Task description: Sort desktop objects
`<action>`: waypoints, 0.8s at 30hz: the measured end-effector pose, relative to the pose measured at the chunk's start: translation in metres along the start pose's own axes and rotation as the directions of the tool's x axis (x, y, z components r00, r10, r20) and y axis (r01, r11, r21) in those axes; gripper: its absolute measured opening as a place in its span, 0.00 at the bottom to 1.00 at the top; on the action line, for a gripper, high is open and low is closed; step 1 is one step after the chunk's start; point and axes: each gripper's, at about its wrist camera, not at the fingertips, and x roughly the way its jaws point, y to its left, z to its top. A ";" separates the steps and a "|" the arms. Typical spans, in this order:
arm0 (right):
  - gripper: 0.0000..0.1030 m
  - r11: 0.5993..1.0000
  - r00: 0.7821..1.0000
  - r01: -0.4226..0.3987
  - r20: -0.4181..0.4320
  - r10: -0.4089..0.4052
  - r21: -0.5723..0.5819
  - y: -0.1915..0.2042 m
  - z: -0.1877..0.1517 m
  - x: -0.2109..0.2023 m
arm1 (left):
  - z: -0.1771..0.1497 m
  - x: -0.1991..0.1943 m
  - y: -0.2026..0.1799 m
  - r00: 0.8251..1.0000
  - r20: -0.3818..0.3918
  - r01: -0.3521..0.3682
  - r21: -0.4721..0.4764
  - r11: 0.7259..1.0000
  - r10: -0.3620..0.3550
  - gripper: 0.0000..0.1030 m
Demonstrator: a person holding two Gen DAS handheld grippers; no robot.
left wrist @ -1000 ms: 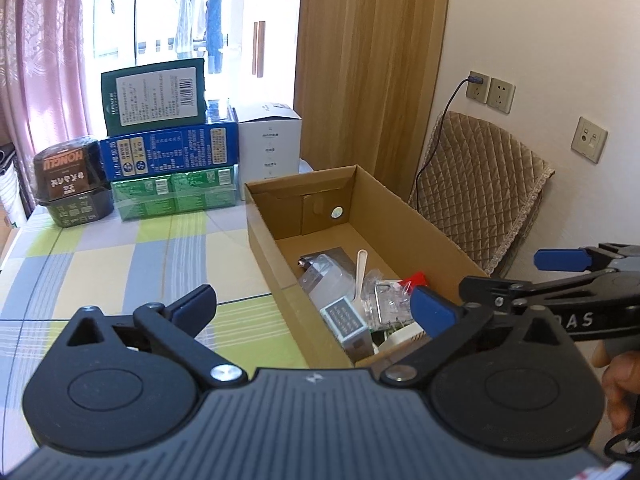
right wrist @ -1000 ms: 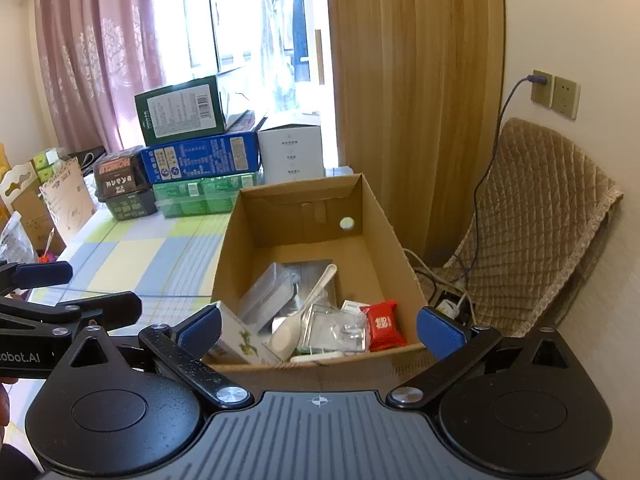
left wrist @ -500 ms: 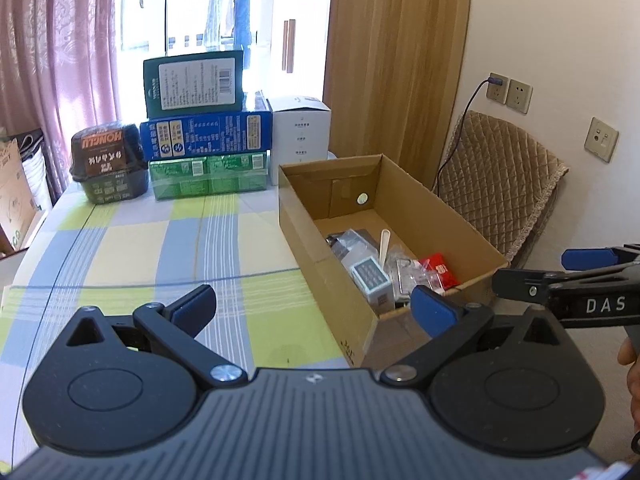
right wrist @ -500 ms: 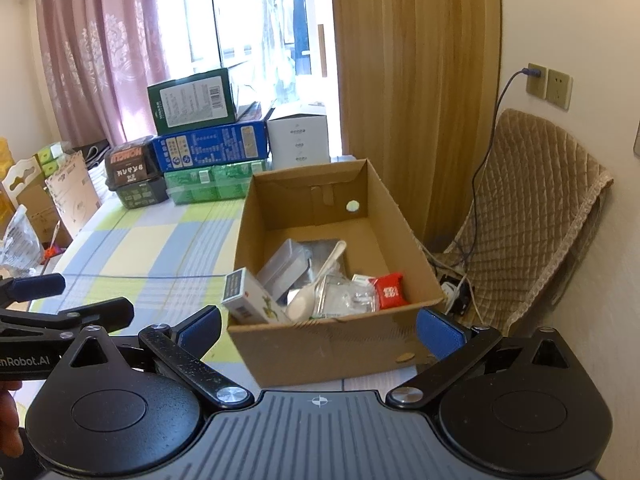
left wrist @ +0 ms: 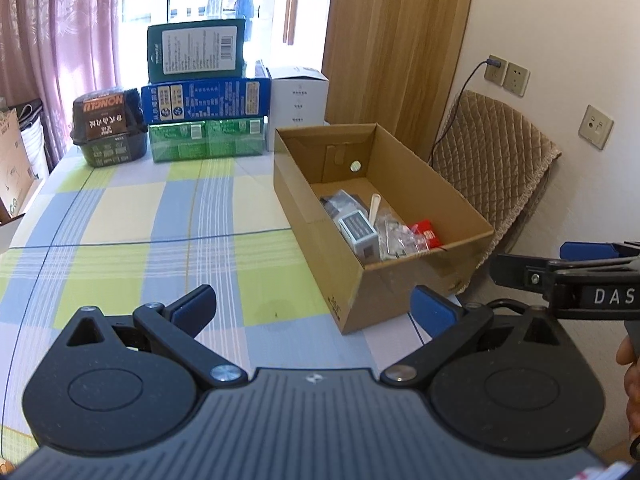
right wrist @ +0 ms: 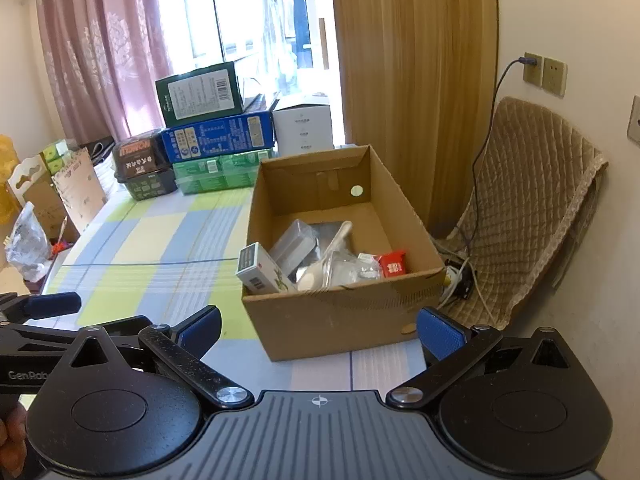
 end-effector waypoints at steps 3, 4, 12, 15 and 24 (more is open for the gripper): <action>0.98 1.000 1.000 0.004 -0.004 -0.004 0.006 -0.002 -0.004 -0.004 | -0.002 -0.002 -0.002 1.000 -0.007 -0.004 0.007 1.000 0.004 0.99; 0.98 1.000 1.000 0.005 -0.007 -0.005 0.008 -0.003 -0.006 -0.005 | -0.002 -0.002 -0.003 1.000 -0.009 -0.006 0.009 1.000 0.006 0.99; 0.98 1.000 1.000 0.012 -0.021 -0.011 0.028 -0.010 -0.014 -0.014 | -0.006 -0.004 -0.007 1.000 -0.029 0.002 0.002 1.000 -0.002 0.99; 0.98 0.999 1.000 0.018 -0.021 -0.017 0.033 -0.012 -0.016 -0.017 | -0.009 -0.005 -0.007 0.999 -0.031 0.008 0.005 1.000 -0.007 0.99; 0.98 0.999 1.000 0.015 -0.020 -0.015 0.035 -0.011 -0.019 -0.023 | -0.015 -0.007 -0.012 0.999 -0.039 0.016 0.013 1.000 -0.015 0.99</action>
